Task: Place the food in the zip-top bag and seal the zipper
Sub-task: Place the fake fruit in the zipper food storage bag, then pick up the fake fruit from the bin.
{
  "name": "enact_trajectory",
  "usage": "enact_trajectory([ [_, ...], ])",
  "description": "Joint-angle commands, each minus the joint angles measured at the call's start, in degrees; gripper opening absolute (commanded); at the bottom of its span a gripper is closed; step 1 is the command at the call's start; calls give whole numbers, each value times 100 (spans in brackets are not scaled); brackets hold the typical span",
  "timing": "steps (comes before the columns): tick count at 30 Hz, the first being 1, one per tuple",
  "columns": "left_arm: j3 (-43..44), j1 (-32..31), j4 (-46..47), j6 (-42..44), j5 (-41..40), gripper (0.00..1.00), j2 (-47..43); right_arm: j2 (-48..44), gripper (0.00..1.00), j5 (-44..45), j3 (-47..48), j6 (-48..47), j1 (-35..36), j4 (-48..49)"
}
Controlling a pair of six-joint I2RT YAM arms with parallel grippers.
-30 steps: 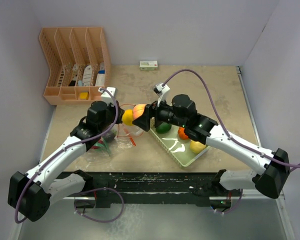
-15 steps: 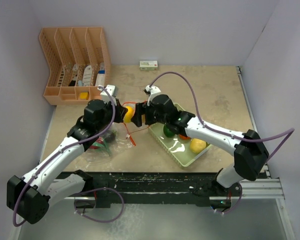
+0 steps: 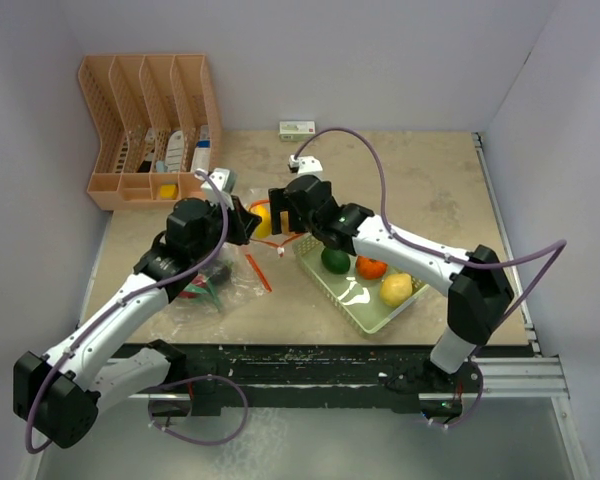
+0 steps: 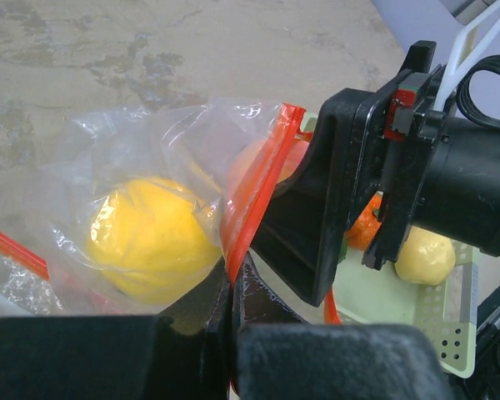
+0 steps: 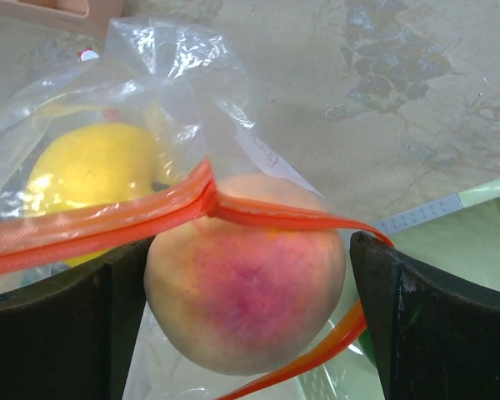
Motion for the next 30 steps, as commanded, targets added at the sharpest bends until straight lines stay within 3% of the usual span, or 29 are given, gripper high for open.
enact_trajectory([
  [1,47,34,593,-184,149,0,112,-188,100,-302,210,-354,24,25],
  [9,-129,34,752,-167,-158,0,436,-1271,99,-1605,-325,-697,51,524],
  [15,-319,34,1013,-285,-144,0,610,-1877,98,-1394,-609,-437,43,-7],
  [18,-317,34,1024,-303,-115,0,604,-1930,93,-907,-875,-266,43,-359],
  [21,-284,34,993,-290,-115,0,569,-1915,88,-976,-1334,-155,43,-380],
  [26,-222,34,902,-267,-123,0,498,-1945,56,-1066,-1864,12,38,-126],
  [30,-195,34,872,-256,-122,0,472,-1929,55,-1215,-2038,6,-15,114],
])
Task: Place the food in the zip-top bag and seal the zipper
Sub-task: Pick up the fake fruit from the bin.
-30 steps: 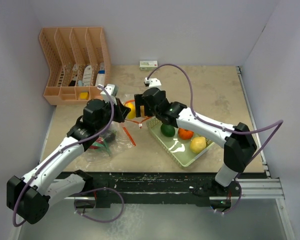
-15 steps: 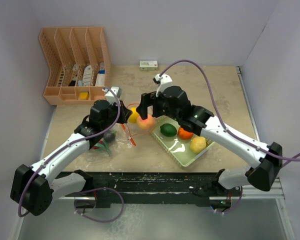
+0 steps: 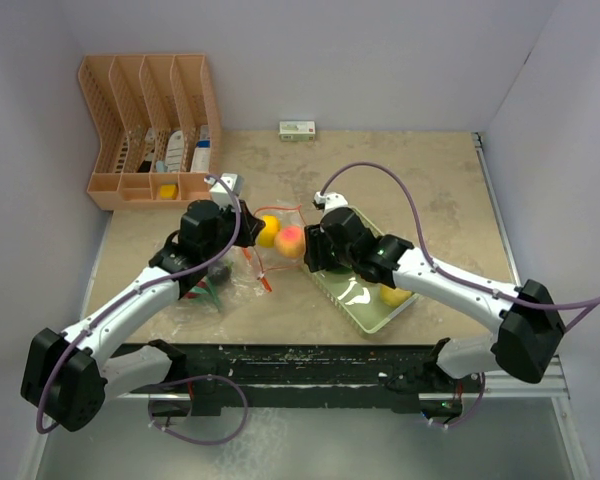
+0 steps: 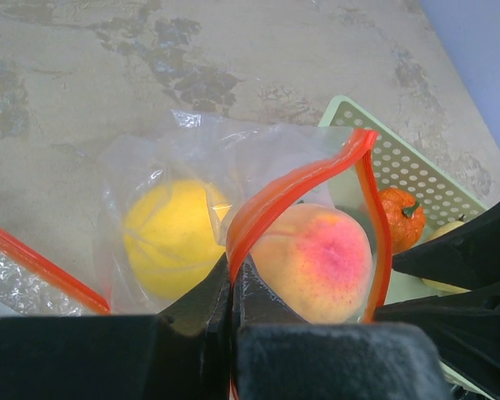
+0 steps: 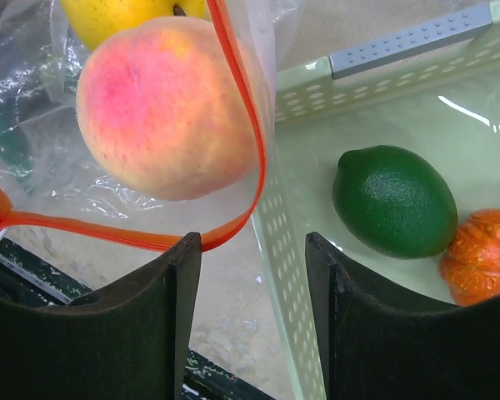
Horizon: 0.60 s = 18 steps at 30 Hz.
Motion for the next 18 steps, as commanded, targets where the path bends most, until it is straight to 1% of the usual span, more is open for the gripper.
enact_trajectory([
  [1,170,34,246,-61,4,0,-164,-100,55,-123,-7,94,-57,540],
  [10,179,34,319,-137,117,0,-122,448,58,-283,15,166,-130,1323],
  [14,156,39,327,-153,163,0,-118,729,56,-253,76,207,-131,1486],
  [18,103,34,408,-198,199,0,-119,789,54,-196,-14,247,-139,1773],
])
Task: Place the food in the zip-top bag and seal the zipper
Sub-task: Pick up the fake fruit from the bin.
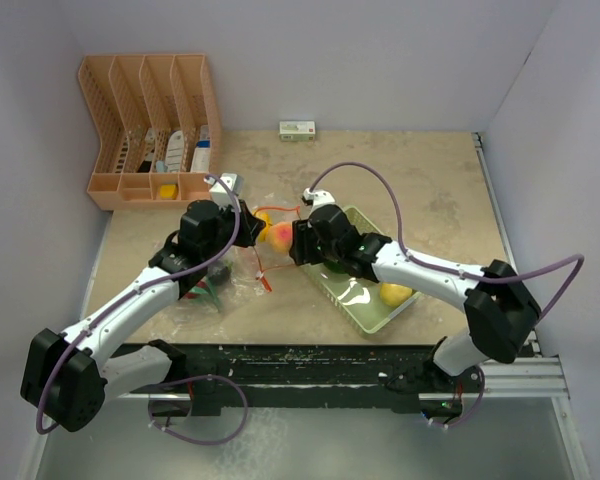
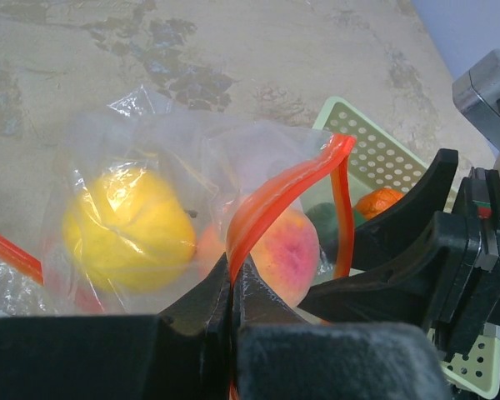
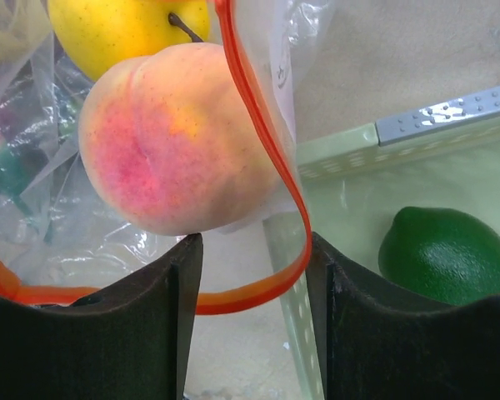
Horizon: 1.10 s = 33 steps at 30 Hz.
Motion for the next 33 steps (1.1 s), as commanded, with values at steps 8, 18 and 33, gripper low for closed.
enact_trajectory([
  [8,120,32,413,-174,236,0,-143,63,0,426,-64,94,-97,636],
  [18,1409,277,-2108,1207,-1871,0,-295,-448,0,1397,2470,-555,-185,-1522],
  [33,1993,736,-1588,731,303,0,297,645,0,-1520,3153,-770,-350,-1188],
])
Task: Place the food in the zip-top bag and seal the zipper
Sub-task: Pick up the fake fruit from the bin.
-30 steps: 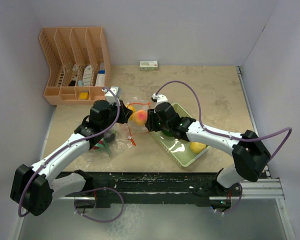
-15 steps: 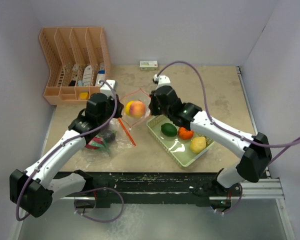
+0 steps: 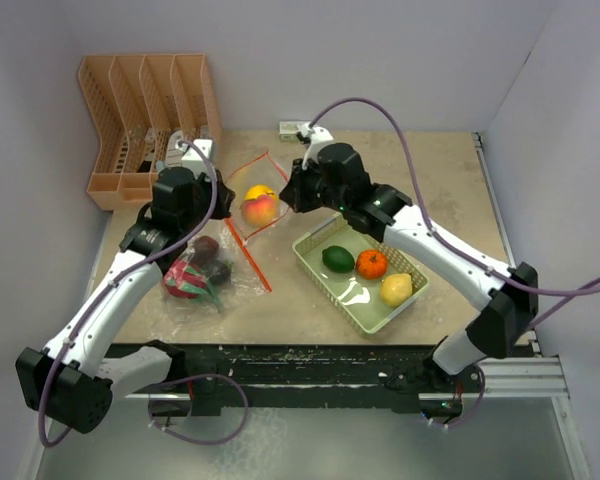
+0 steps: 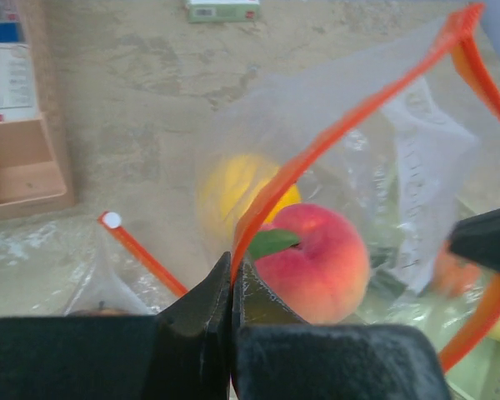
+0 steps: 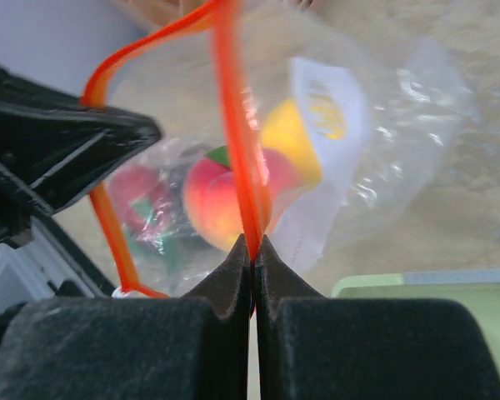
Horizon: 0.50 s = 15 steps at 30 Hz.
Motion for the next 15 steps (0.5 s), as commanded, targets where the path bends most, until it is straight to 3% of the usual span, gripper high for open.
enact_trajectory([
  [1,285,-52,293,-102,988,0,501,617,0,-940,531,-433,207,-179],
  [5,-30,-90,373,16,415,0,488,-54,0,-1619,-163,-153,388,958],
  [10,-39,-92,-39,81,300,0,635,397,0,-284,256,-244,373,-88],
  [15,-135,-81,-830,227,-799,0,183,587,0,1481,214,63,231,-850],
])
